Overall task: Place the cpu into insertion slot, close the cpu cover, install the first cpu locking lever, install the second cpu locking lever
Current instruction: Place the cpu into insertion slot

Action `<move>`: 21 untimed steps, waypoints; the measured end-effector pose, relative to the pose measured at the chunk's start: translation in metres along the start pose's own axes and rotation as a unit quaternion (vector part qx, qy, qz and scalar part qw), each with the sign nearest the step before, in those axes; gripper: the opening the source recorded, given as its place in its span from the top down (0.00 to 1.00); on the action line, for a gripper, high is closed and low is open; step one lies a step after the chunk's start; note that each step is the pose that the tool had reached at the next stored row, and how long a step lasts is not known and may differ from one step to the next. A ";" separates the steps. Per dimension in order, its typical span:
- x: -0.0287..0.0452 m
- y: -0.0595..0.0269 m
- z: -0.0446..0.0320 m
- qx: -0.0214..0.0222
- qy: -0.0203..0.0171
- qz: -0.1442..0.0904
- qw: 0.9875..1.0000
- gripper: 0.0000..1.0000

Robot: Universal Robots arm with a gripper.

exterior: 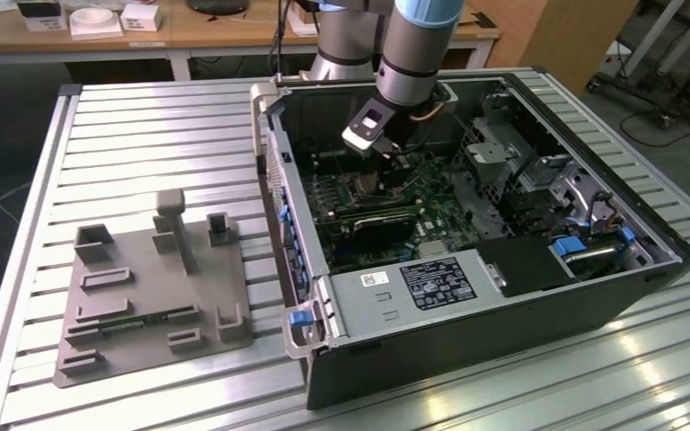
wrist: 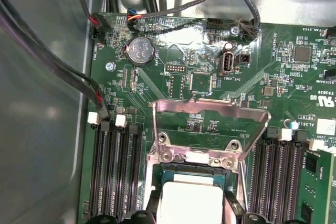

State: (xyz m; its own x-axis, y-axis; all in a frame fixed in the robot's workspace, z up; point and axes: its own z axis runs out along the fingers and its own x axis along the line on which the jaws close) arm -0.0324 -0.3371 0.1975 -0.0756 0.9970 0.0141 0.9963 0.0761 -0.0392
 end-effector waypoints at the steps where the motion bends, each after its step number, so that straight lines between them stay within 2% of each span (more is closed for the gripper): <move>1: 0.0000 -0.0001 0.0001 0.000 0.000 0.003 1.000 0.45; 21: -0.0026 -0.0009 0.0008 0.000 0.000 0.007 1.000 0.45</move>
State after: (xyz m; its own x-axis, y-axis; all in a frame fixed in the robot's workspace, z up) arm -0.0330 -0.3398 0.1966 -0.0610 0.9980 0.0143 0.9973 0.0615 -0.0392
